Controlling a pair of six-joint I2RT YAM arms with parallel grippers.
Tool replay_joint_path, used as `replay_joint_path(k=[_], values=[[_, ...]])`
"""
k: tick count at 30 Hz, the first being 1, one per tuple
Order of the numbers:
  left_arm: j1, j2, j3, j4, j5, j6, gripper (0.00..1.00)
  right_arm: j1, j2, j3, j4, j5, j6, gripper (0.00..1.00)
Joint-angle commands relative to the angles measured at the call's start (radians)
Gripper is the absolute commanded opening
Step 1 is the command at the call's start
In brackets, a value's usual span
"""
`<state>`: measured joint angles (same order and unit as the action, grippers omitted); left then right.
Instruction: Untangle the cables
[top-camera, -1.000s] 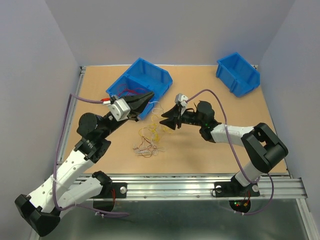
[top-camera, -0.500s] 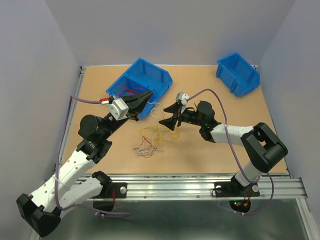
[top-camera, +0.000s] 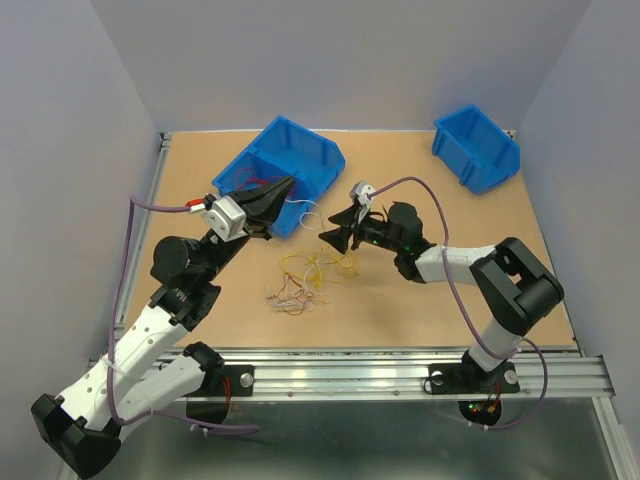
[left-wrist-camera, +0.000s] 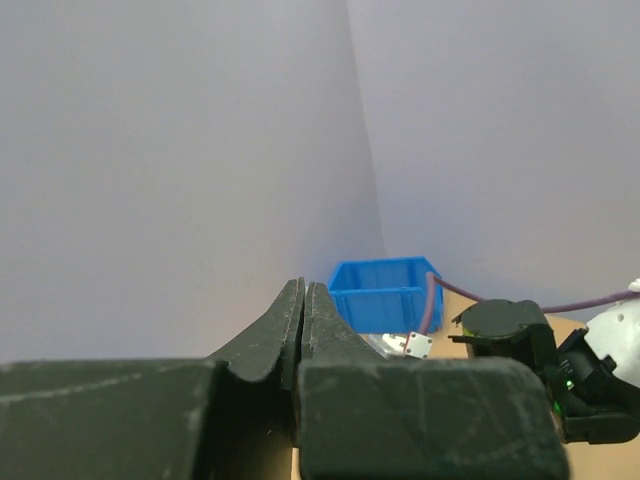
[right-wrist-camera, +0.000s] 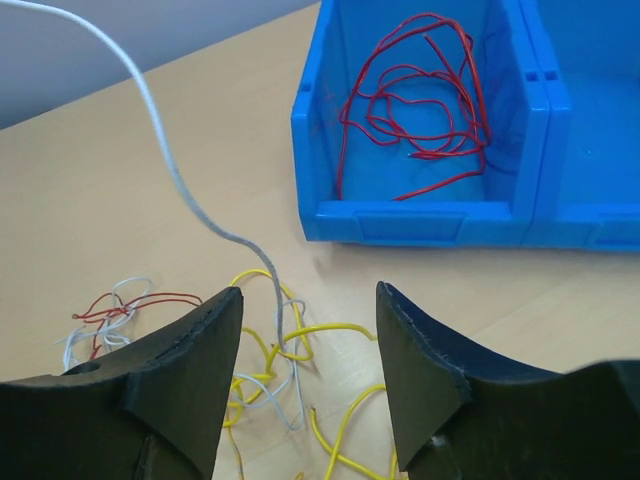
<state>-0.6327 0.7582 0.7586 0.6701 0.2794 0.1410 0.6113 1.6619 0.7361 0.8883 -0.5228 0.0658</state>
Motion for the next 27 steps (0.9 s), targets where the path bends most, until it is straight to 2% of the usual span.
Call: replay_joint_path(k=[1,4,6,7,9,13,20,22,27], values=[[0.010,-0.022,-0.004,0.075,-0.006,-0.014,0.00,0.010,0.041,0.077,0.037,0.020,0.009,0.60],[0.013,-0.022,-0.004,0.075,-0.002,-0.018,0.00,0.010,0.070,0.101,0.037,-0.003,0.020,0.52],[0.016,-0.022,-0.004,0.075,-0.008,-0.020,0.00,0.010,0.078,0.114,0.037,-0.017,0.028,0.31],[0.018,-0.022,-0.002,0.075,-0.012,-0.020,0.00,0.010,0.078,0.115,0.037,-0.025,0.031,0.13],[0.022,-0.017,-0.002,0.075,-0.028,-0.023,0.00,0.008,0.067,0.108,0.037,-0.032,0.035,0.01],[0.027,-0.005,-0.004,0.080,-0.078,-0.021,0.00,0.008,-0.003,0.079,0.037,-0.065,0.068,0.01],[0.044,0.061,-0.008,0.097,-0.161,-0.021,0.00,0.010,-0.276,0.013,0.038,-0.178,0.215,0.01],[0.045,0.082,-0.008,0.103,-0.163,-0.018,0.00,0.010,-0.356,0.006,0.037,-0.148,0.230,0.00],[0.047,0.174,0.005,0.109,-0.186,-0.012,0.00,0.010,-0.424,0.045,0.028,-0.042,0.206,0.01]])
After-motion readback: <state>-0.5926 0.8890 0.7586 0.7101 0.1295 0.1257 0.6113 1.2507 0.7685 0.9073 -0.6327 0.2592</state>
